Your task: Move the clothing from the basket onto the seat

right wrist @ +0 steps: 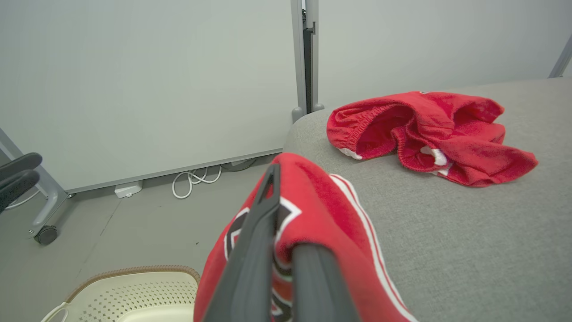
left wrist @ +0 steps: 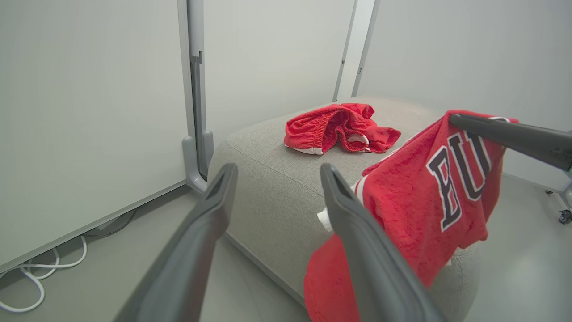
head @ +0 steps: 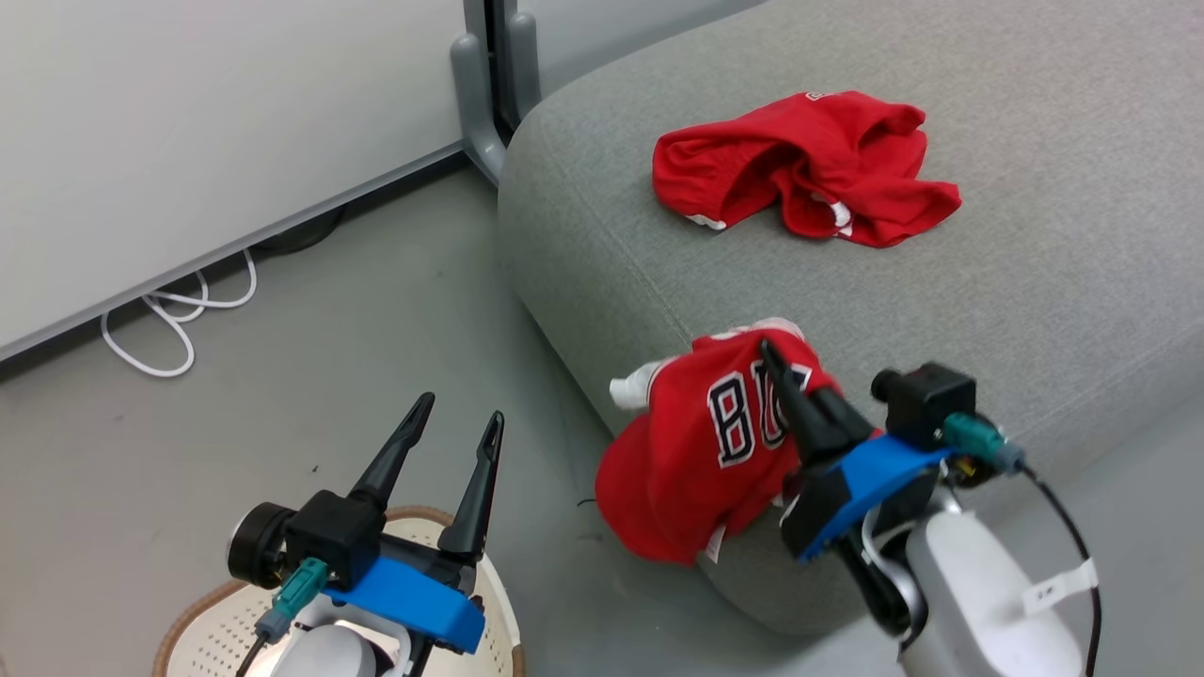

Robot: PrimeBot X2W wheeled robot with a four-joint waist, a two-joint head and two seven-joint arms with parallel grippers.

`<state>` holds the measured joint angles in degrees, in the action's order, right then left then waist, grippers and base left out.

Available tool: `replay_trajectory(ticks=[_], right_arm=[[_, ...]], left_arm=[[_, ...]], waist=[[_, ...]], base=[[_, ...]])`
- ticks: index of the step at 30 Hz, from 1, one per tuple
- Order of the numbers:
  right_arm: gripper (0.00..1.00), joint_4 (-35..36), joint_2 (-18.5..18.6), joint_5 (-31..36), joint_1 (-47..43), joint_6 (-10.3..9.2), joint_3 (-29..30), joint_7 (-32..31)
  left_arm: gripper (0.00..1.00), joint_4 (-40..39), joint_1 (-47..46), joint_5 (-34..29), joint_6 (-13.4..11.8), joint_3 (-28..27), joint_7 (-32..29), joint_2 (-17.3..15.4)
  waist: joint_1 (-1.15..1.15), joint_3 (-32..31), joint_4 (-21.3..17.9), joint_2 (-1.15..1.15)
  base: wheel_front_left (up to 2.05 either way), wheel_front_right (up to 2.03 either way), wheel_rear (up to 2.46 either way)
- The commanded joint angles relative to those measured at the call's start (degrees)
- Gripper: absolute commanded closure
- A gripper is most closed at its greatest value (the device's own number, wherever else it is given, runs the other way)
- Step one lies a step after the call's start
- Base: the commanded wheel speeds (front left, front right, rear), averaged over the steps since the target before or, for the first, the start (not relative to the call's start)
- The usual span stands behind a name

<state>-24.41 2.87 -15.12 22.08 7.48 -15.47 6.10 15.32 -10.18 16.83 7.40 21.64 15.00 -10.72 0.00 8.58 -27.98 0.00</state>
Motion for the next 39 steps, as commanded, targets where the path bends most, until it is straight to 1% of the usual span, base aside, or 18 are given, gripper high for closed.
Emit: replay_trajectory(ticks=[1,5,10,16,23,26,28,30,35,39], right_arm=[[1.0,0.12,0.04,0.37,2.07,0.03,0.84,0.2],[1.0,-0.33,0.05,0.33,5.99,0.03,4.06,0.41],[1.0,-0.85,0.07,3.26,14.28,0.03,10.21,-0.52],[1.0,1.32,3.37,7.32,25.8,0.03,19.71,-3.22],[1.0,4.05,8.5,9.82,37.44,0.03,33.15,-8.22],[1.0,3.65,10.58,11.6,40.9,0.03,37.99,-9.03],[1.0,2.54,11.55,13.0,42.39,0.03,40.89,-9.13],[1.0,0.37,12.19,14.66,43.02,0.02,43.26,-9.61],[1.0,-5.88,11.47,16.89,41.8,0.02,47.9,-8.59],[1.0,-11.53,10.48,18.62,40.54,0.02,49.3,-6.6]], left_arm=[[0.0,-0.24,-0.91,0.05,0.06,0.09,0.27,-0.53],[0.0,-0.55,-1.79,-0.56,0.06,-0.39,0.27,-0.88],[0.0,-2.15,-3.49,-1.55,0.07,-0.97,0.27,-1.72],[0.0,-5.76,-6.52,-3.0,0.06,-1.5,0.27,-3.88],[0.0,-10.24,-11.05,-4.91,0.06,-0.94,0.27,-6.47],[0.0,-12.24,-12.83,-5.12,0.06,-0.87,0.27,-6.78],[0.0,-13.73,-13.91,-4.83,0.06,-1.51,0.26,-6.61],[0.0,-14.76,-14.65,-5.14,0.06,-1.25,0.26,-7.29],[0.0,-16.76,-16.6,-5.46,0.06,-0.94,0.27,-8.26],[0.0,-17.36,-16.82,-5.86,0.06,-1.42,0.27,-8.62]], waist=[[0.0,0.59,0.49,0.0],[0.0,2.49,1.62,0.0],[0.0,6.49,3.15,0.0],[0.0,13.86,5.07,0.0],[0.0,22.15,7.66,0.0],[0.0,25.44,8.57,0.0],[0.0,27.47,9.09,0.0],[0.0,29.35,9.6,0.0],[0.0,32.97,10.97,0.0],[0.0,34.54,11.55,0.0]], base=[[0.0,0.0,0.0],[0.0,0.0,0.0],[0.0,0.0,0.0],[0.0,0.0,0.0],[0.0,0.0,0.0],[0.0,0.0,0.0],[0.0,0.0,0.0],[0.0,0.0,0.0],[0.0,0.0,0.0],[0.0,0.0,0.0]])
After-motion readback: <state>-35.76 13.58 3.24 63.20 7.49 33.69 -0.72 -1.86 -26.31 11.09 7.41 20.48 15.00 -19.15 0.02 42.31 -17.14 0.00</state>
